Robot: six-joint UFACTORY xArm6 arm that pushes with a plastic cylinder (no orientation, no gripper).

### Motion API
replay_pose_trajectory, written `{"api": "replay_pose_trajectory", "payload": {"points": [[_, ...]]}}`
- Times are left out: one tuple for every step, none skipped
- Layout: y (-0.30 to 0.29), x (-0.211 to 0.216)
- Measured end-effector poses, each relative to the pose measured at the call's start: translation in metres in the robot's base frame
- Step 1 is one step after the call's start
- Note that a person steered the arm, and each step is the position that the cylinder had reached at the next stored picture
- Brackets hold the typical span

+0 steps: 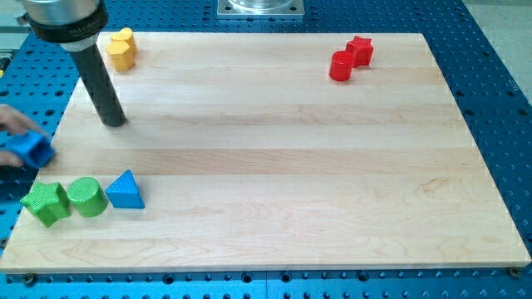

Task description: Adjust the triangle

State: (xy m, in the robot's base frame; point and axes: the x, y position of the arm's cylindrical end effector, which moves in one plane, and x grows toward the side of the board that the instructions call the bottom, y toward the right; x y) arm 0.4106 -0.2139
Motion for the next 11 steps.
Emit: {"api": "replay_pose_trajectory", "payload": {"points": [[0.022,0.037],[0.024,0.046],[0.024,0.046],[0.024,0.045],[0.020,0.043],[0.019,0.033],[0.031,0.043],[0.035,0.051],[0.053,0.081],[0.053,0.107],[0.056,0.099]]}}
